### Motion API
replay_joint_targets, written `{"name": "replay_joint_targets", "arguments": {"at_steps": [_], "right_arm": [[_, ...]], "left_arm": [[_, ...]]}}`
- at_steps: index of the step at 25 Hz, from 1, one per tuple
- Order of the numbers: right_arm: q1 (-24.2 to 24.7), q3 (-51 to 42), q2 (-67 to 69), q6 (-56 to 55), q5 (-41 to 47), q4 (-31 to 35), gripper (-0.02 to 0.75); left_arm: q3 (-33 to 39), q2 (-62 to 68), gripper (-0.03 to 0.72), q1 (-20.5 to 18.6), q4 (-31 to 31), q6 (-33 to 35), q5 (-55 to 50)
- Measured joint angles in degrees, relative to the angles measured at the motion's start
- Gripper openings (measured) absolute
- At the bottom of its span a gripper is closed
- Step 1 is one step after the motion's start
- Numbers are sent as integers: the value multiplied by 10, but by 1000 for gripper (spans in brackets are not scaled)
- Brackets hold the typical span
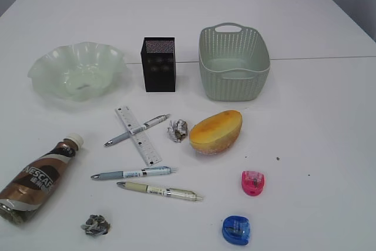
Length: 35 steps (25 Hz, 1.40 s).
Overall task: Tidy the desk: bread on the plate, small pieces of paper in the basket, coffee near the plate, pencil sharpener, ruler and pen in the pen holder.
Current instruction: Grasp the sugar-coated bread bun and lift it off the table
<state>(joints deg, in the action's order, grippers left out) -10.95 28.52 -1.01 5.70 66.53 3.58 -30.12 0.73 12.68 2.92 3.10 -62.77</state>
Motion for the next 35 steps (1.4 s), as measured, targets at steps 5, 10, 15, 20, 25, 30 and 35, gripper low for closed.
{"name": "replay_joint_targets", "arguments": {"at_steps": [5,10,15,20,25,30,35], "right_arm": [[0,0,0,0,0,0,418],[0,0,0,0,0,0,418],[0,0,0,0,0,0,418],[0,0,0,0,-1,0,418],[0,0,0,0,-1,0,418],[0,0,0,0,-1,4,418],[0,0,0,-7,-1,7,418]], "left_arm": [[0,0,416,0,0,0,0],[0,0,416,0,0,0,0],[0,0,416,0,0,0,0],[0,5,416,0,-13,0,0],[-13,27,416,0,-29,0,0],[-82,90,416,0,-26,0,-3],[-156,186,416,0,-18,0,-12]]}}
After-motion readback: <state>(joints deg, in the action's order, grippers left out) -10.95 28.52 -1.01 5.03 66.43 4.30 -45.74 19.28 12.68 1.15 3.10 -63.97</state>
